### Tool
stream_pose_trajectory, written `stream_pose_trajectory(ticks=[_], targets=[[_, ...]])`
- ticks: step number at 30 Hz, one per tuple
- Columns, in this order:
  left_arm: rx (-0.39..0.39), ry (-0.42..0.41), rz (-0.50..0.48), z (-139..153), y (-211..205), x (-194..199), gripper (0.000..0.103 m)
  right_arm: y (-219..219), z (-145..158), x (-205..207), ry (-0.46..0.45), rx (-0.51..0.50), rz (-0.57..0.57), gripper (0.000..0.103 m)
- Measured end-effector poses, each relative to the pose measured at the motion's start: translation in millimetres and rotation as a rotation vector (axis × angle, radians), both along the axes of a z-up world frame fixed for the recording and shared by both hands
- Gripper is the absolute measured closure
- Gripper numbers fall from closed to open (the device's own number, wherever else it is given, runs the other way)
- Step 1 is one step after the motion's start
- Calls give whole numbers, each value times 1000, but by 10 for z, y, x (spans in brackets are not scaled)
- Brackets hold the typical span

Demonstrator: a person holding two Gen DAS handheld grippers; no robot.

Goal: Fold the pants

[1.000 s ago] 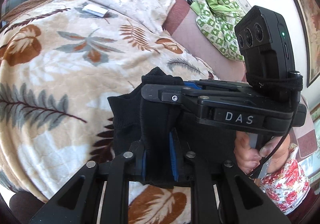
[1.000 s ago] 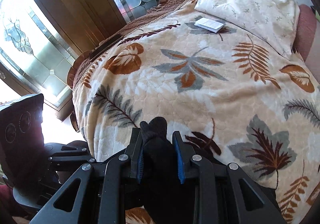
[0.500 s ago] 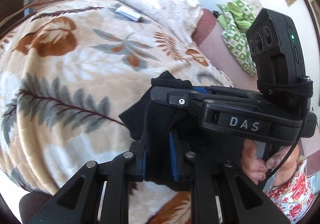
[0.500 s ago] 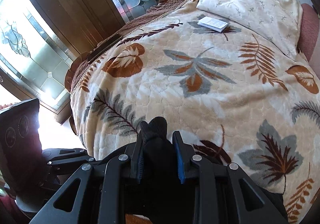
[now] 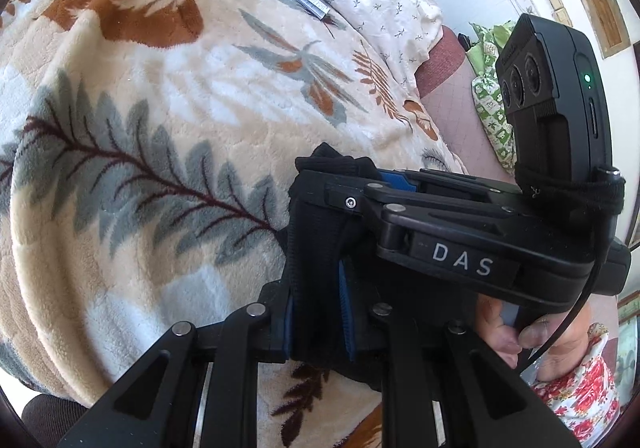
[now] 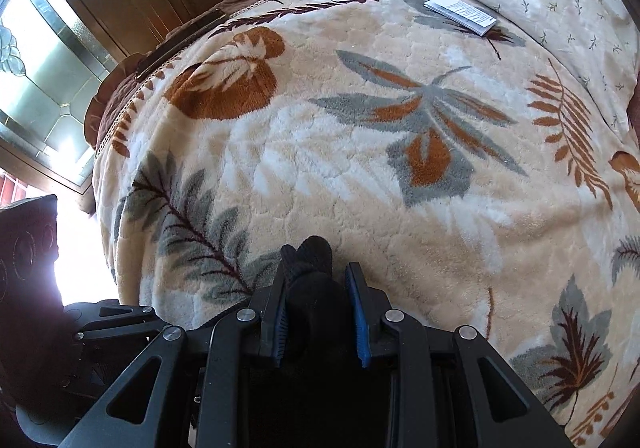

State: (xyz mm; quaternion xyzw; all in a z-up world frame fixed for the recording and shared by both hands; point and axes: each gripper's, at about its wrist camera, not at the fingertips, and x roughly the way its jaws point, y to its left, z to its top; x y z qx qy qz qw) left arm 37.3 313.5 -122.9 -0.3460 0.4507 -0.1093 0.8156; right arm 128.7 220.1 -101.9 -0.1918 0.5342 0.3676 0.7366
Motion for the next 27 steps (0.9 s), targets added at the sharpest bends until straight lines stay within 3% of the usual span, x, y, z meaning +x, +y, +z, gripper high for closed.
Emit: stream_pose_trajectory(ticks=[7,13,19,27], targets=[[29,-54,8,346,-32,-174,85,-108,233,-83,-44,39,-7,73],[72,-108,-59,666,-418,-244,85,-492,547,-138,-69,117,-45,73],[100,-108,-155,744,-1005,-225,85,-1141,648,-215,-81,168,-127,73],[117,-97,-305,701,-1715,-381,85,-2137,495,-435,-46,261,-258,73]])
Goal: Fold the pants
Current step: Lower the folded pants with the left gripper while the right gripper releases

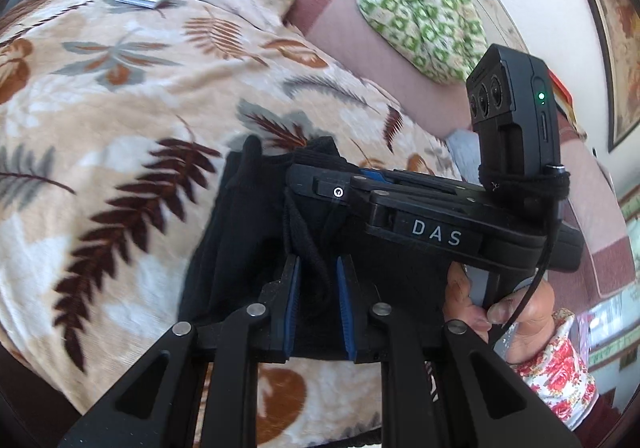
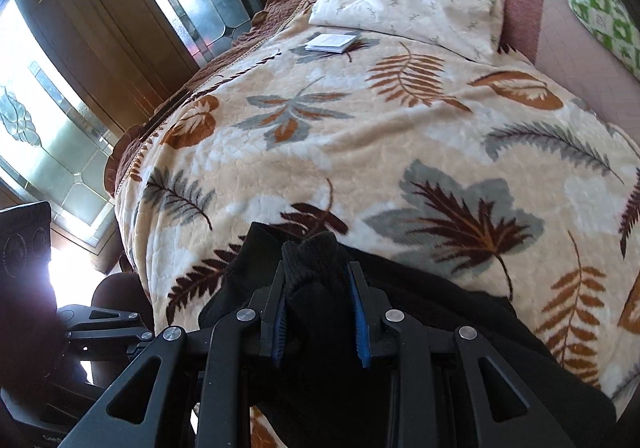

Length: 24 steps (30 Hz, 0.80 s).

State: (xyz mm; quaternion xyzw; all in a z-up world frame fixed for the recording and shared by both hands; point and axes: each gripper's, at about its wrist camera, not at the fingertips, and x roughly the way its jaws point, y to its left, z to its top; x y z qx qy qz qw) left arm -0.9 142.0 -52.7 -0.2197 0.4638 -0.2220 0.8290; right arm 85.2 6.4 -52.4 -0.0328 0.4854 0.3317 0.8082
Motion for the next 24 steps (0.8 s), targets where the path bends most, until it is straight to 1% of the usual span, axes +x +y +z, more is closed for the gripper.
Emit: stream_pose_trajectory(ticks=[4,5,7,8,9,10,11,12,13,15,16,17,19,20,22,24], targets=[[3,8,-75,-31,-265,-99,85,-437,-114,-93,10,37,-71,73],[7,10,-94,-33,-311,-126,85,-545,-150,-92,16,43,-96,69],[2,13,-129,-17,-357,-192,85,-797,-238,-66,24,34,-176,66],[-6,8,-143,7,-349,-221,85,-941,-279,-49,37,26,-223,57],[-13,-1,-147,38,-319,-253,85,-1066,-292,-40,51,39,-252,50],[-14,-10,-142,65,-275,-267,84,-1178,-278,-49,53,59,-280,40],[-14,-21,-128,93,-206,-278,84,-1278,-239,-74,38,74,-312,39],[-13,-29,-100,114,-120,-262,83,-1376,-164,-118,3,74,-345,39],[-11,-31,-62,121,-27,-225,83,-1421,-97,-150,-22,73,-355,39],[-10,-15,8,95,104,-92,83,-1405,61,-212,-57,95,-346,39],[-10,-15,31,76,142,-33,83,-1347,121,-235,-66,103,-336,41],[-6,-17,52,41,156,24,83,-1273,175,-258,-77,108,-322,48],[5,3,64,-77,104,110,83,-1050,232,-276,-82,125,-275,55],[13,24,54,-162,44,126,83,-934,216,-269,-71,134,-251,59],[40,84,23,-362,-73,102,83,-731,90,-275,-44,113,-215,61],[52,125,-12,-559,-182,26,83,-598,-134,-282,-14,33,-195,61]])
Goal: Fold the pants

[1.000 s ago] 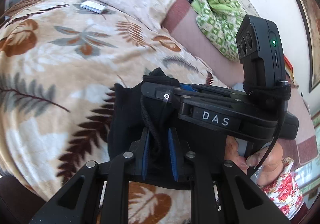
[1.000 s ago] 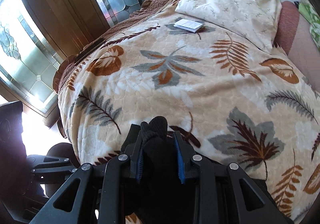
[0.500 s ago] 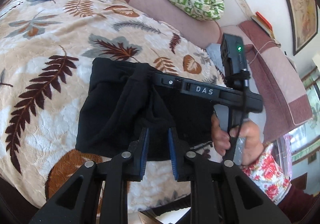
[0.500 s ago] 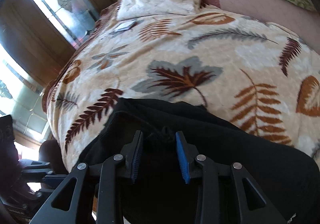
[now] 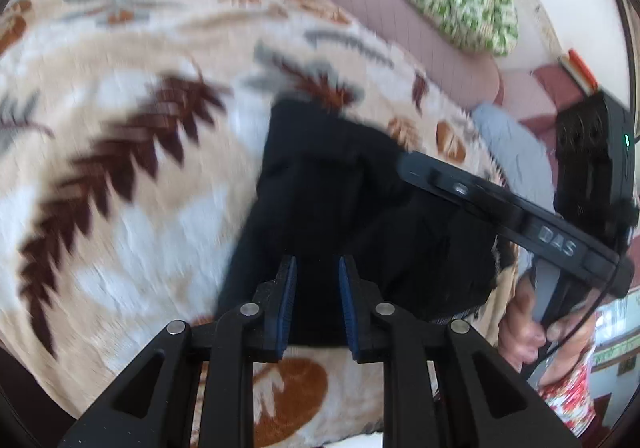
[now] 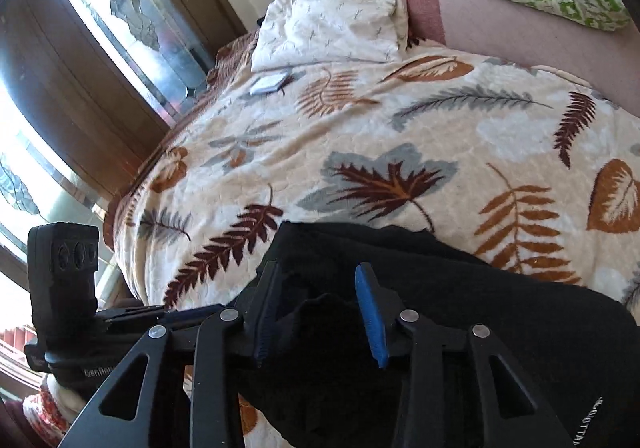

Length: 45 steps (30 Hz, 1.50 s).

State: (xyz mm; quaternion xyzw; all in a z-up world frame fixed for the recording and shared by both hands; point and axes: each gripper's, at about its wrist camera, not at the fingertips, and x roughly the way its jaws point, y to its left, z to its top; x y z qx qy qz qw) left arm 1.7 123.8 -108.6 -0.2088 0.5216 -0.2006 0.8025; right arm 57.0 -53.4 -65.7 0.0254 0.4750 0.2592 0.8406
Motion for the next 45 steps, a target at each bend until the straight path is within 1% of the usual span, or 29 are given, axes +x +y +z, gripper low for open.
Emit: stream_pose_trajectory(ticks=[2,3,4,6,7,9,10,11,13,16,19,20,21,22,24,27,29,32,33,34,35,37,38,40,42,43,45], targets=[[-8,3,-16,-105,-29,-73,83,66,-235,-3,40,-118,11,63],[-22,-10,-12,-99,-3,-99,83,94,-318,-38,25,-203,12,63],[-43,-11,-9,-75,31,-111,83,122,-307,-76,-6,-238,19,62],[-104,-43,-6,32,129,-145,83,170,-168,-124,-54,-250,44,61],[-105,-72,0,97,164,-160,83,207,-81,-131,-75,-242,59,61],[-69,-124,31,190,246,-158,81,320,113,-85,-120,-224,103,55],[-63,-132,41,192,278,-132,79,388,153,-40,-123,-220,119,49],[-65,-124,51,159,313,-88,77,459,176,30,-119,-214,133,47],[-87,-95,61,36,352,14,77,627,142,215,-89,-217,162,47],[-137,-40,53,-163,326,97,77,838,-51,492,-17,-262,180,48],[-131,-69,27,-152,268,48,77,1014,-233,596,27,-312,204,69],[-123,-73,23,-153,262,36,83,1073,-267,591,26,-344,216,79],[-114,-69,22,-169,261,31,90,1104,-286,573,40,-355,232,87],[-114,-66,21,-184,265,29,91,1136,-287,563,42,-372,237,90],[-133,-60,37,-204,302,8,92,1198,-226,560,10,-421,235,92],[-154,-72,72,-180,370,-6,92,1225,-132,706,-3,-440,182,93],[-167,-75,92,-167,412,1,92,1270,-142,823,8,-447,153,94],[-164,-62,105,-201,451,-15,92,1386,-248,925,17,-474,136,94],[-165,-54,102,-223,456,-28,92,1417,-279,951,8,-485,128,95],[-166,-43,96,-242,447,-38,92,1439,-291,988,-8,-495,111,103],[-162,-39,92,-256,439,-57,92,1437,-288,1034,-19,-504,85,103],[-157,-43,85,-231,464,-109,92,1352,-252,1186,-9,-485,13,102],[-161,-42,81,-210,485,-120,91,1290,-193,1230,-3,-451,-1,102],[-180,-43,83,-158,560,-148,91,1179,-11,1193,-26,-397,-13,101],[-193,-54,96,-111,663,-168,91,1006,191,1033,-52,-363,-27,99],[-196,-57,104,-94,711,-167,91,916,253,939,-60,-346,-30,94],[-198,-63,124,-76,804,-157,86,656,336,684,-63,-300,-50,59]])
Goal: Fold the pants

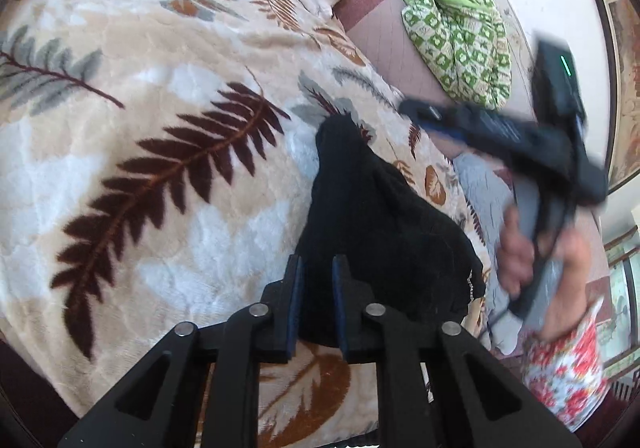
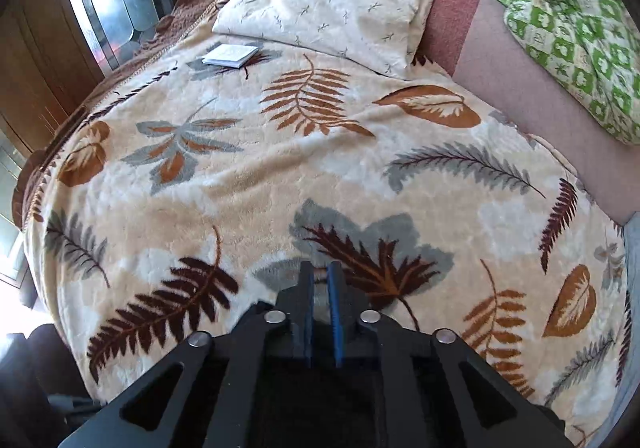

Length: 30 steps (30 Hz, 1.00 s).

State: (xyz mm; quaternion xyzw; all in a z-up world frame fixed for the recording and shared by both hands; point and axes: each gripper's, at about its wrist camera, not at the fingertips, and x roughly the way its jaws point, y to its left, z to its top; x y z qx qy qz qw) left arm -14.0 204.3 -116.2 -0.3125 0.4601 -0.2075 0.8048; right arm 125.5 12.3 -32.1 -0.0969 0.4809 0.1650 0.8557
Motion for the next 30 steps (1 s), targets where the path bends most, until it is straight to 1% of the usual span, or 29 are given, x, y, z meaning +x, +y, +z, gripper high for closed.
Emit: stream_pose_trajectory(ticks=[1,2,3,4,6,7,8,9,11,13,15,16,17,19,21,23,24,26,28,30], targets=[[4,0,10,4,39,-23,84,-142,11,-106,-7,22,-19,23],[11,2,20,5,62,-35,84,-302,24,-236,-26,49,-43,15],[17,6,25,15,48,11,84,-480,25,-380,-44,66,-74,16],[26,9,28,16,43,7,84,-590,10,-490,-43,69,-93,16],[46,5,18,32,-23,26,84,-805,-63,-690,-39,73,-138,25],[56,3,9,44,-73,18,84,-873,-110,-758,-29,78,-154,35],[67,2,0,49,-129,46,81,-924,-175,-829,-3,95,-164,43],[79,2,-10,35,-201,84,77,-964,-246,-894,27,131,-173,45],[112,9,-32,-12,-324,94,75,-992,-326,-1007,42,190,-182,53],[147,21,-47,-73,-419,136,74,-953,-340,-1129,-1,226,-178,60],[179,3,-48,-84,-456,122,72,-911,-292,-1219,-66,257,-172,60],[185,4,-49,-81,-458,119,72,-876,-284,-1242,-80,273,-158,60],[181,10,-47,-81,-448,127,72,-843,-305,-1232,-70,279,-144,60],[170,24,-43,-83,-416,141,72,-778,-445,-1209,6,303,-109,60],[171,30,-43,-68,-383,133,70,-781,-589,-1298,88,342,-67,61],[168,35,-41,-53,-341,135,68,-817,-685,-1446,113,307,-52,63],[168,39,-40,-45,-325,142,68,-863,-732,-1523,114,256,-61,65],[167,42,-42,-14,-318,152,68,-993,-786,-1598,115,189,-116,72],[184,28,-49,52,-356,145,68,-1126,-740,-1625,95,167,-174,72],[208,-2,-64,153,-436,115,68,-1212,-619,-1623,41,143,-227,69]])
